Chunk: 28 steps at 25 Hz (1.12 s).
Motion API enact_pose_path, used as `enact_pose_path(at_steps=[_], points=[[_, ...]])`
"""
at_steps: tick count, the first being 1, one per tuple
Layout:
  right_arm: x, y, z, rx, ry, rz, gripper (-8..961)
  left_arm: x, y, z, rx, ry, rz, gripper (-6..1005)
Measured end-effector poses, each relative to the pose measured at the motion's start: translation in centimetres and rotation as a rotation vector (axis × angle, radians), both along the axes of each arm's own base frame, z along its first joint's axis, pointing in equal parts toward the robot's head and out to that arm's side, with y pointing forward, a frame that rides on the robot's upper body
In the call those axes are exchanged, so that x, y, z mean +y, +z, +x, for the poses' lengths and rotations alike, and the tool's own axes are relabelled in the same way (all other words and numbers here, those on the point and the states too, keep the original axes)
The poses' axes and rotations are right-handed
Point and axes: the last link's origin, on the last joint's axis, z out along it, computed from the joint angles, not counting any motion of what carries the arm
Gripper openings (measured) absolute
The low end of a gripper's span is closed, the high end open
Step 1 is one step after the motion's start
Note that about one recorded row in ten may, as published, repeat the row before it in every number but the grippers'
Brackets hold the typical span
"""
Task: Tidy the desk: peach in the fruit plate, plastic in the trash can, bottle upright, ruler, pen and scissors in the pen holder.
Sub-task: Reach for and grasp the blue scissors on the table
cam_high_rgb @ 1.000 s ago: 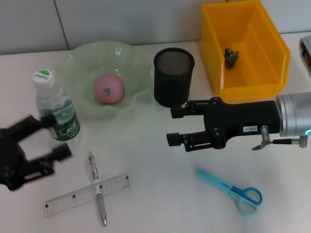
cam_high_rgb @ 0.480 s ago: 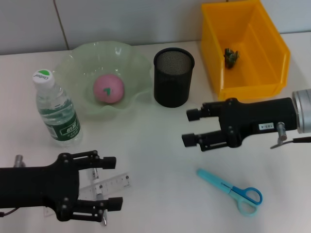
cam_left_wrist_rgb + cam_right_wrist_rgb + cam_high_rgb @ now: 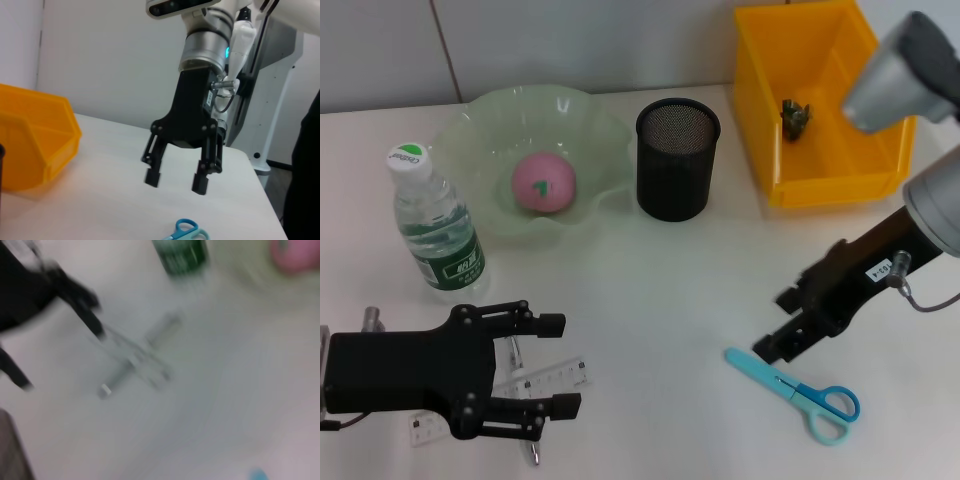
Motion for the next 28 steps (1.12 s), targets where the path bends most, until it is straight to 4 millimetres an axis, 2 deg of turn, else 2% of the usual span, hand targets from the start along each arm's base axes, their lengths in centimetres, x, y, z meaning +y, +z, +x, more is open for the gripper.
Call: enact_pose_path(at_steps=[1,2,6,11,28], points=[[0.3,-0.3,-0.8,-0.130,-0.041,-0.009,774,0.1,0.0,0.0,0.001,0.002,0.007,855],[0.3,-0.3,-0.8,-0.130,-0.041,-0.009,773,0.1,0.0,0.0,0.001,0.002,0.007,855],[1.6,-1.3,-1.9,-0.335,-0.107,0.007,771,0.3,0.0,0.1,0.002,0.001,0.014,855],[1.7,-3.0,-1.8,-0.394,-0.113,-0.057,768,0.4,-0.1,0.1,0.003,0.005,0.018,854],[0.9,-5.7,-0.6,-0.428,-0.058,-0.147,754,0.6,-0.1,0.2,-0.001,0.013,0.018,851]])
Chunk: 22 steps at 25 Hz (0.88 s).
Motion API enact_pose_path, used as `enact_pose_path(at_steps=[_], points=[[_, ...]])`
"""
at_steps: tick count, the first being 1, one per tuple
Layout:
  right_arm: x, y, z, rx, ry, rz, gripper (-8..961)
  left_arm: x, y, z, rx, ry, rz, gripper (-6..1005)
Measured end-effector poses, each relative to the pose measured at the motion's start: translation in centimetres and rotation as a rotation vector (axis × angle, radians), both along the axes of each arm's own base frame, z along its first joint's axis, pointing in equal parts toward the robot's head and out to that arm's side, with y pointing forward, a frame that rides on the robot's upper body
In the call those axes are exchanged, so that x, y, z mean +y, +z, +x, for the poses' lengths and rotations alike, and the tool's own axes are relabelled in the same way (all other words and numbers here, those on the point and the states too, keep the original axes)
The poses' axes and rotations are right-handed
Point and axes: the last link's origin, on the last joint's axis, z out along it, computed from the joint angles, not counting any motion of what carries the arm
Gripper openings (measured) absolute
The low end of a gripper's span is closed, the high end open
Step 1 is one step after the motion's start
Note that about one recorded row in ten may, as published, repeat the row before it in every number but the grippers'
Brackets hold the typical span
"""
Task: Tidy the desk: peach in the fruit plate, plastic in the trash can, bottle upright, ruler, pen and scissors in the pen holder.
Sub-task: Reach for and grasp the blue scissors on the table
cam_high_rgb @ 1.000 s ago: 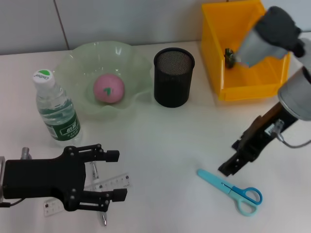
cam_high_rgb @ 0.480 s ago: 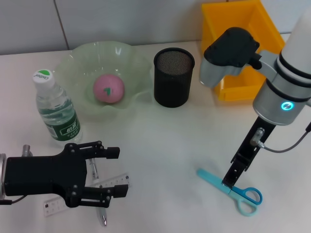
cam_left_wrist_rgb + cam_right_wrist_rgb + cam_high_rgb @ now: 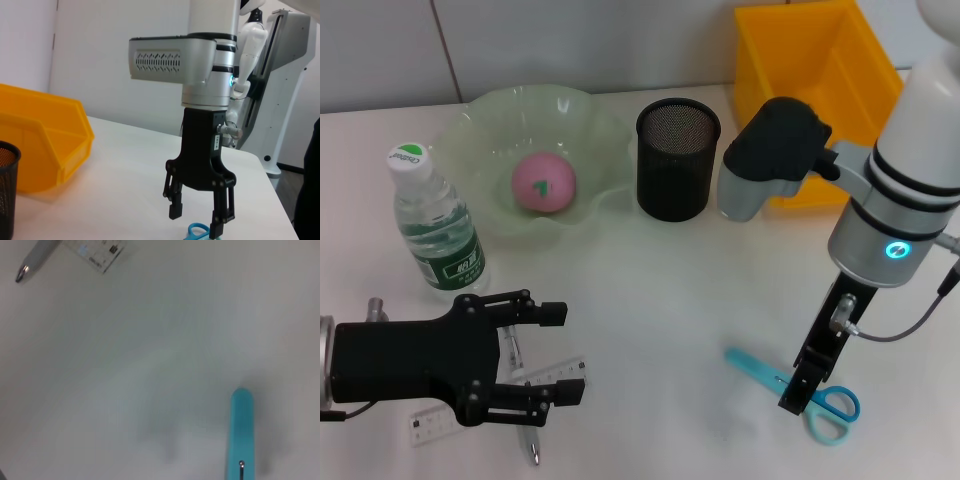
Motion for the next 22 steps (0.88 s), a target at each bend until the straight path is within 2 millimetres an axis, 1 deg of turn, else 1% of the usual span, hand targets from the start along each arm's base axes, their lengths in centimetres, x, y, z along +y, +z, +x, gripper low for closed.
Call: enact_pose_path(at_steps=[8,18,22], points=[[0.0,-1.4,0.7,-0.013,0.023,-0.010,748,0.0,-0.1,-0.1,0.002,-0.001,0.003,850],[-0.2,-1.8,0.9,0.002,0.027,-0.019,740,-0.1,-0.1,-0.2,0.002,0.003,0.004,849],[-0.2,-2.0,1.1,-0.003,0.031,-0.018,669,-0.1,-0.1,-0.2,0.001,0.003,0.003,848]])
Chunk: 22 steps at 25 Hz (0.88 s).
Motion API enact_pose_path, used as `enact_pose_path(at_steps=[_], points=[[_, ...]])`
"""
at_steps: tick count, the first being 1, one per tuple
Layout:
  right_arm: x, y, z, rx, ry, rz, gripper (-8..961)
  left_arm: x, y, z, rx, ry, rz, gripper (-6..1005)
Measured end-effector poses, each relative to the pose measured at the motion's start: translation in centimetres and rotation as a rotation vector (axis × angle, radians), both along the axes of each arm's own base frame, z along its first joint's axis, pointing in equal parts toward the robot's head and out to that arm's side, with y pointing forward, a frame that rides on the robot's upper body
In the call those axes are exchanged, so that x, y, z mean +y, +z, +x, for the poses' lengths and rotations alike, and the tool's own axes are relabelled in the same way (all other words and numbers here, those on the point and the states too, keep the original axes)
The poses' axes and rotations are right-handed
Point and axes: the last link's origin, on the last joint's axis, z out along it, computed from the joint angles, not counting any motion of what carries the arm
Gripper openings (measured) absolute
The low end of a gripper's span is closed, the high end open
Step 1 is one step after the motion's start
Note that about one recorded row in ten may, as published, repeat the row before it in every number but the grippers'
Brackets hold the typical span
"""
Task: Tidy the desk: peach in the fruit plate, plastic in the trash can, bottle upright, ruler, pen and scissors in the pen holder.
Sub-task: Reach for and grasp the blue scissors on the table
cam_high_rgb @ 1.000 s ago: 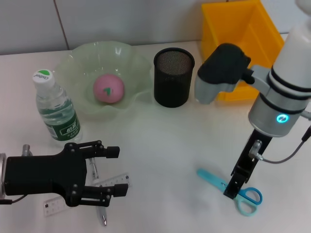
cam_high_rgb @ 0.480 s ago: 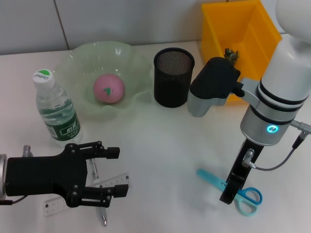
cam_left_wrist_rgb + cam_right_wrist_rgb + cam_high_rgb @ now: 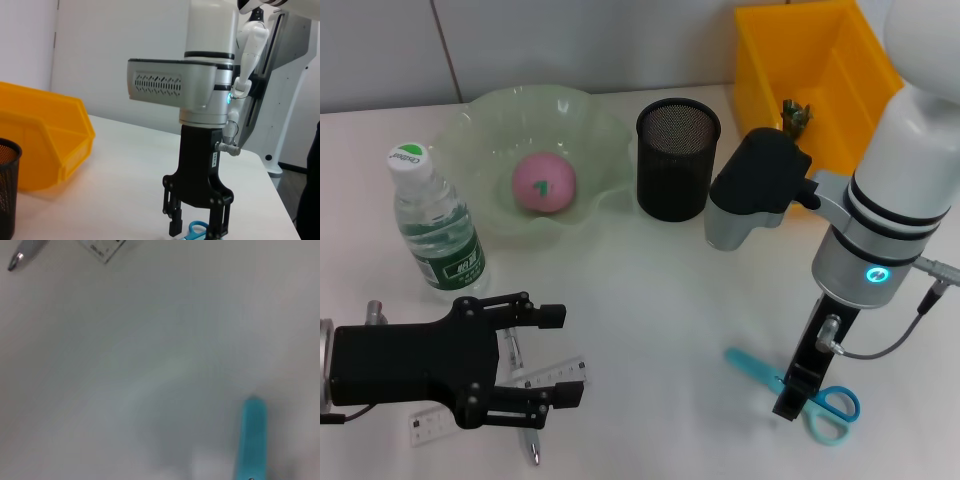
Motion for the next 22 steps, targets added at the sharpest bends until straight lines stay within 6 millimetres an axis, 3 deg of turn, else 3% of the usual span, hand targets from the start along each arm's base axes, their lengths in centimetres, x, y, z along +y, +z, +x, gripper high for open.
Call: enact_pose_path(at_steps=[8,19,22], points=[[-0.11,-0.16,0.61,-0.003,-0.006,-0.002,528,-0.01,0.05,0.08,-0.004,0.000,-0.004,847],[-0.06,-0.19,0.64,-0.004,0.001,0.003,511,0.06,0.12,0.10,-0.006,0.004,-0.002,845],[-0.08,-0.22,0.71,-0.007,-0.001,0.001,443,0.05,0.13,0.11,-0.008,0.003,-0.003,845]])
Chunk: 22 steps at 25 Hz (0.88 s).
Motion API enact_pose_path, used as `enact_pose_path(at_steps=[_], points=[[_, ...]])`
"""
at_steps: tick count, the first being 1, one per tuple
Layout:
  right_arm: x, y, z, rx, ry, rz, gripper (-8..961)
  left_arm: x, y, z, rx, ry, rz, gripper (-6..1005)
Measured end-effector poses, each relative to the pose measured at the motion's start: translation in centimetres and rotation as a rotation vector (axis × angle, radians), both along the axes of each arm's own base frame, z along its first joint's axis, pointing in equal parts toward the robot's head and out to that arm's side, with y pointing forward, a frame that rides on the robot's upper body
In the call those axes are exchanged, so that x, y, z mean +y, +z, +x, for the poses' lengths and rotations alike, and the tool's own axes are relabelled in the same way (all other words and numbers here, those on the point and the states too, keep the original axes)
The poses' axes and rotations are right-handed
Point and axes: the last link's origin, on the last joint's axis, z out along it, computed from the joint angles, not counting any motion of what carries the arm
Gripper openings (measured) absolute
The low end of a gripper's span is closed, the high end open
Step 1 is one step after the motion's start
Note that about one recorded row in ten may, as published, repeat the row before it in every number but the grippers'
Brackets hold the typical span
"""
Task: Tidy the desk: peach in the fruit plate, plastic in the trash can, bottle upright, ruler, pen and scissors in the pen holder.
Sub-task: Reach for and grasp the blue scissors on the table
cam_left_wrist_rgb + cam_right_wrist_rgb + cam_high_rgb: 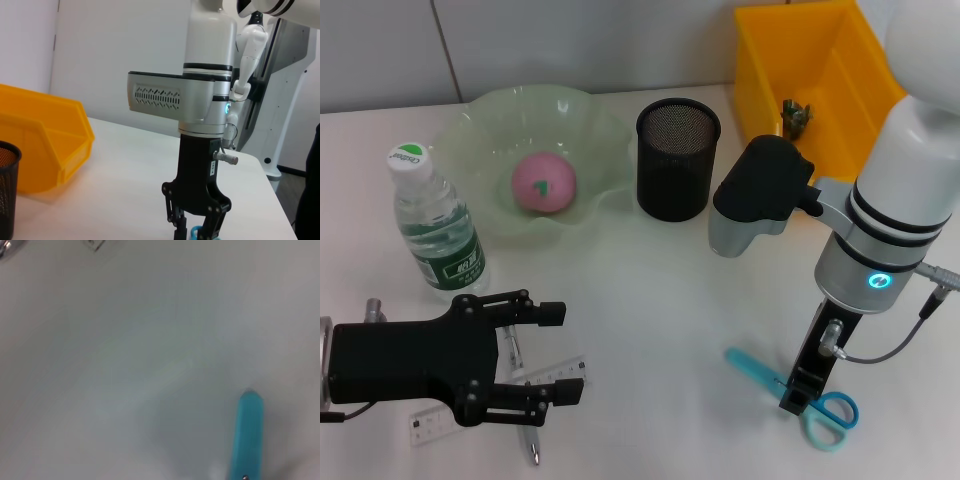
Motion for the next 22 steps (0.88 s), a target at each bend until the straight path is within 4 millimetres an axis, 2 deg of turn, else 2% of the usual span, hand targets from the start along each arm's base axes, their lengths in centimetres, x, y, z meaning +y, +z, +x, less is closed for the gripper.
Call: enact_pose_path(at_steps=[2,9,22], points=[[-0.02,0.02,-0.04,-0.001,0.000,-0.003,398,0.00,0.00,0.00,0.000,0.000,0.000,845],[-0.11,-0.18,-0.33,-0.021,0.016,-0.012,333,0.08,0.04,0.12,-0.006,-0.002,0.003,844],[0.10,-0.30,-0.51,-0.046,0.034,0.001,333,0.13,0.10,0.19,-0.012,-0.001,0.007,842]])
